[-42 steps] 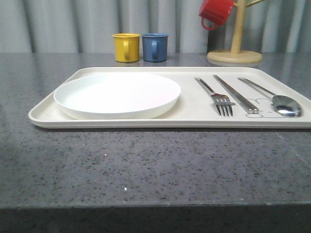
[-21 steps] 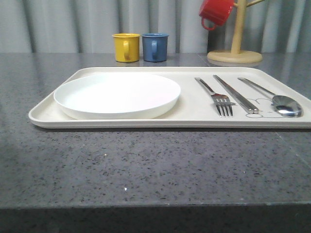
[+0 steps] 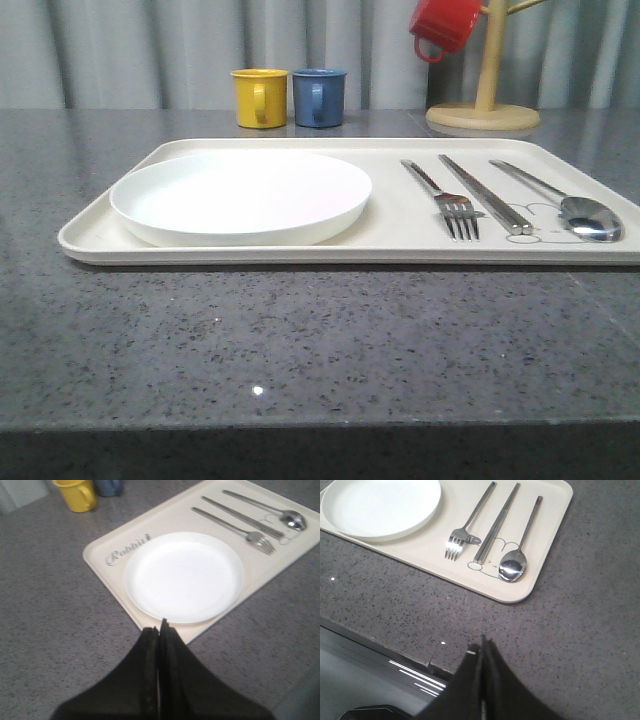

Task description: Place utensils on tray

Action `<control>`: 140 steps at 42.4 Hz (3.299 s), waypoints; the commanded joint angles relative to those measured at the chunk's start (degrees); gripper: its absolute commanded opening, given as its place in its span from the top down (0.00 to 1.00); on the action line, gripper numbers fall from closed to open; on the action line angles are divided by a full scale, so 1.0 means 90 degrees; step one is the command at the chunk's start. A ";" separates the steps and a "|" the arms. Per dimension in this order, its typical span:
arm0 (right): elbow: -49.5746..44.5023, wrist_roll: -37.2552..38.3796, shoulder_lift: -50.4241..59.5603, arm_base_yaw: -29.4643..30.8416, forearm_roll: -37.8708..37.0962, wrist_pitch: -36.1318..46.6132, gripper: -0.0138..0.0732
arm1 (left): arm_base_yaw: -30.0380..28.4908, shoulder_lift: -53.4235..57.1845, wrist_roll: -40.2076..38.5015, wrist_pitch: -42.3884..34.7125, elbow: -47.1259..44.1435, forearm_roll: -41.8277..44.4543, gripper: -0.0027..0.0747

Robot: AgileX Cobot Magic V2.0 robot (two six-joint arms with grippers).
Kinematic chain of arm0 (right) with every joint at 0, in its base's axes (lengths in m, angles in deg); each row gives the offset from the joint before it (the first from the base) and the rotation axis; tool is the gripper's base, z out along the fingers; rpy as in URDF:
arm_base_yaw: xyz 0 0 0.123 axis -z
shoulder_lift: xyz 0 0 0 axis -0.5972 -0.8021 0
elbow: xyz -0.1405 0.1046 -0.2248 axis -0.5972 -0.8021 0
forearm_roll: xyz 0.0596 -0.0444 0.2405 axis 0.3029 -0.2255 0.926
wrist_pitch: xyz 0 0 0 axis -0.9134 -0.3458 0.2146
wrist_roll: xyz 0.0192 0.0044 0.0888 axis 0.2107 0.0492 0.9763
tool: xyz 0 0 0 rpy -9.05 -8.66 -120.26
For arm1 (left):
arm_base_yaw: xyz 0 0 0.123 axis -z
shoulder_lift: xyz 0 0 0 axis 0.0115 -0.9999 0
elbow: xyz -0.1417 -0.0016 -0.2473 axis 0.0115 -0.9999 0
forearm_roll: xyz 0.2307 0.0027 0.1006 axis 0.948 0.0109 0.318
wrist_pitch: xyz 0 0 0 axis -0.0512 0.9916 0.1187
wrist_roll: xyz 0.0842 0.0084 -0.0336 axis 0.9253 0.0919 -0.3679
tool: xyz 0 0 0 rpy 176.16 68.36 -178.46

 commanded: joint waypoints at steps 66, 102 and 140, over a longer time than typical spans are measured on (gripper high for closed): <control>0.0150 0.0005 -0.0041 -0.0002 -0.0032 0.0389 0.97 | -0.3479 0.4210 -0.0069 -0.5511 -0.5616 -0.0672 0.99; -0.1116 -0.0001 0.0453 0.0626 -0.0339 0.2244 0.97 | -0.3479 0.4210 -0.0069 -0.5511 -0.5616 -0.0672 0.99; -0.5106 0.0006 0.2804 0.2053 -0.0156 0.6809 0.97 | -0.3479 0.4210 -0.0069 -0.5511 -0.5616 -0.0672 0.99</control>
